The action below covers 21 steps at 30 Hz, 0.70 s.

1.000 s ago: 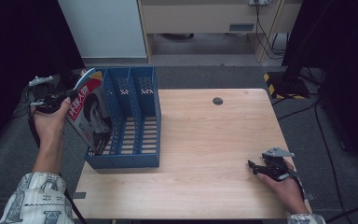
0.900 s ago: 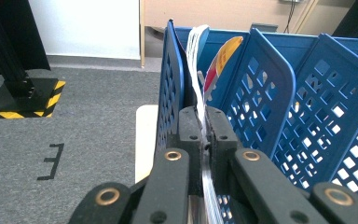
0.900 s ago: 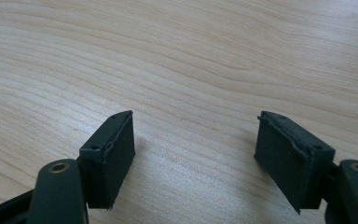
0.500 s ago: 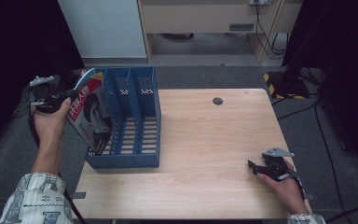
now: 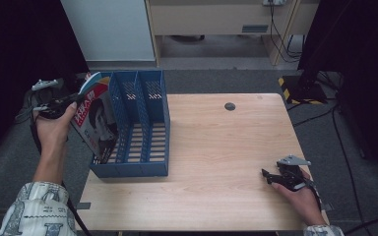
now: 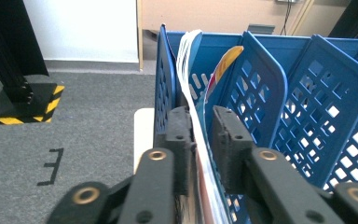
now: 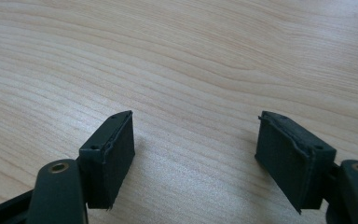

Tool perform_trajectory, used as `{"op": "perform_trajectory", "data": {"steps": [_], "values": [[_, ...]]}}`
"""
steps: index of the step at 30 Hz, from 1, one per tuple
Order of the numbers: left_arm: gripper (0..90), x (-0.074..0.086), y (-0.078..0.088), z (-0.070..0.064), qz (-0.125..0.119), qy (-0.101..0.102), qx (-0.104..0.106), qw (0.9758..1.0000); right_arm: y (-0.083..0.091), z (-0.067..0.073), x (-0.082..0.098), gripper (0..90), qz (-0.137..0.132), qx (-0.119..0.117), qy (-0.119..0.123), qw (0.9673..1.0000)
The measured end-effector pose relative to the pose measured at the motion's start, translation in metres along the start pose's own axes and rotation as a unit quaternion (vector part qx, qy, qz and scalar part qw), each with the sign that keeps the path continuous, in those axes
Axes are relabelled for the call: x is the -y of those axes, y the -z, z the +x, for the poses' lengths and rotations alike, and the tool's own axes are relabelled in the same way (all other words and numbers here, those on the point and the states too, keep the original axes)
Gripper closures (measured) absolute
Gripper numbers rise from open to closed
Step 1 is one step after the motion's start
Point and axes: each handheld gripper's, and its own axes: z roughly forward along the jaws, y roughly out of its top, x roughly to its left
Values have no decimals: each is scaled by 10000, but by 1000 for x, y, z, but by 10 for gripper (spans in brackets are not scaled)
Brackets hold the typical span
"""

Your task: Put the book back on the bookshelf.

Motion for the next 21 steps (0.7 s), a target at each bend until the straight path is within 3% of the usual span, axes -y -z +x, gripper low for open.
{"op": "perform_trajectory", "data": {"steps": [3, 4, 6, 10, 14, 21], "values": [[699, -1, 1, -1, -67, -25, 21, 10000, 0, 0, 0, 278, 1, -2, -2, 10000], [636, -2, 1, -2, -89, -31, 9, 10000, 0, 0, 0, 278, 1, -4, -1, 10000], [616, -2, 1, -3, -110, -21, -3, 9999, 0, 0, 0, 278, 1, -4, 0, 10000], [459, -3, 1, -5, -172, -64, -16, 9998, 0, 0, 0, 277, -3, -9, 4, 10000], [370, -5, 7, -9, -348, -63, 87, 9993, 0, 0, 0, 277, -3, -7, 4, 10000], [250, -4, 13, -21, -336, -189, 139, 9992, 0, 0, 0, 277, 2, -2, -3, 10000]]}}
